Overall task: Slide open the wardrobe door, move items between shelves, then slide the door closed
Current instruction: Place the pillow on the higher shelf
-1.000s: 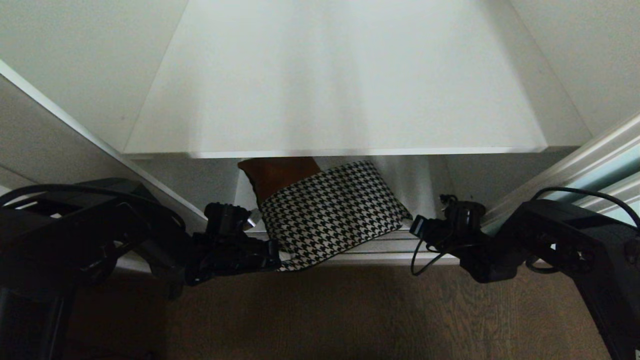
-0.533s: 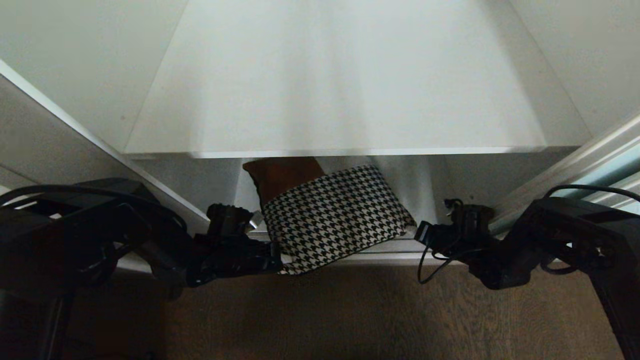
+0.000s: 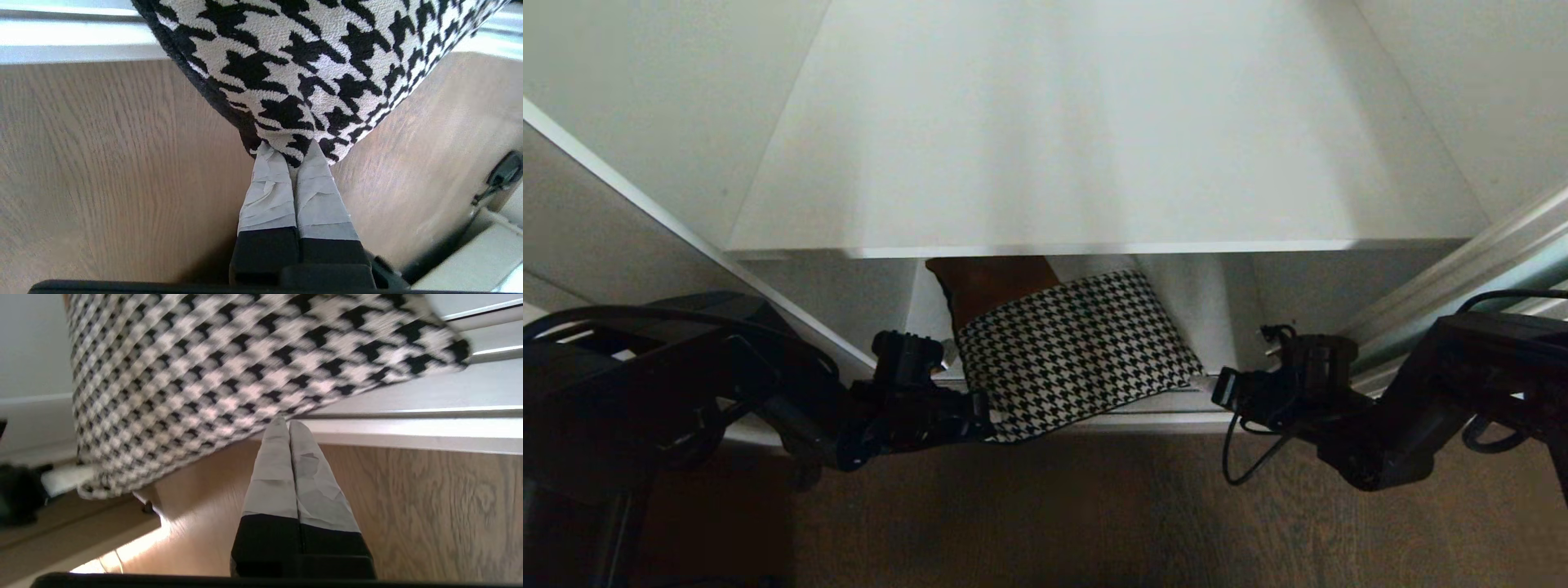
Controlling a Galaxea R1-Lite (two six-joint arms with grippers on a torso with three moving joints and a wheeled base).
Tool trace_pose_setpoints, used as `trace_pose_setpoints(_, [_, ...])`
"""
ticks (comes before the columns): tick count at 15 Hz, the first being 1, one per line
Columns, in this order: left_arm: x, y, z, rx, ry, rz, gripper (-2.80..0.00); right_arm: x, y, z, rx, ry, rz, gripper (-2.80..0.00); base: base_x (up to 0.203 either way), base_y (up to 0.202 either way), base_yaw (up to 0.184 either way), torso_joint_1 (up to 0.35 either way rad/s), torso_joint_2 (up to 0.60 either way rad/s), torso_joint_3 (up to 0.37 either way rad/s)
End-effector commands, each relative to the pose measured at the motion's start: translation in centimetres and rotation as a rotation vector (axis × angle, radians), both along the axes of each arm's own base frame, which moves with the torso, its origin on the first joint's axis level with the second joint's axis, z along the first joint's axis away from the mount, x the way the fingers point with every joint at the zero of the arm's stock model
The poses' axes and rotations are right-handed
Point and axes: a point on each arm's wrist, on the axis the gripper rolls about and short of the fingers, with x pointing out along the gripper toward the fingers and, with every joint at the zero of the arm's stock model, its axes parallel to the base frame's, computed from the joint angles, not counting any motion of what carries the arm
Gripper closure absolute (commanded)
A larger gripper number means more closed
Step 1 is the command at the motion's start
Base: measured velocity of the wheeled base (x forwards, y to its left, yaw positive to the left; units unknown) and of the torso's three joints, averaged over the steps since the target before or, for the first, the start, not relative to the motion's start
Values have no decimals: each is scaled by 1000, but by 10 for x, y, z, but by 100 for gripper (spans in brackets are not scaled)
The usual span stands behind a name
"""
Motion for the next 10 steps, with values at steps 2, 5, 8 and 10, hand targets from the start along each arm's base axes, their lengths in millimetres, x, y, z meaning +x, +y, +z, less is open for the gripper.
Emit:
trace_pose_setpoints(2, [1,0,0,-26,-8,15,0,-15,4,26,3,-40,19,0,0,0,0,0,0,0])
trace_pose_setpoints(5, [2,6,2,-38,-14,40,0,-12,-4,21,0,-28,0,0,0,0,0,0,0,0])
trace_pose_setpoints(8, [3,9,-3,-32,0,56,0,-13,-20,32,12,-48,-12,0,0,0,0,0,0,0])
trace_pose_setpoints(10, [4,9,-8,-27,15,55,0,-8,-21,27,11,-39,-15,0,0,0,0,0,0,0])
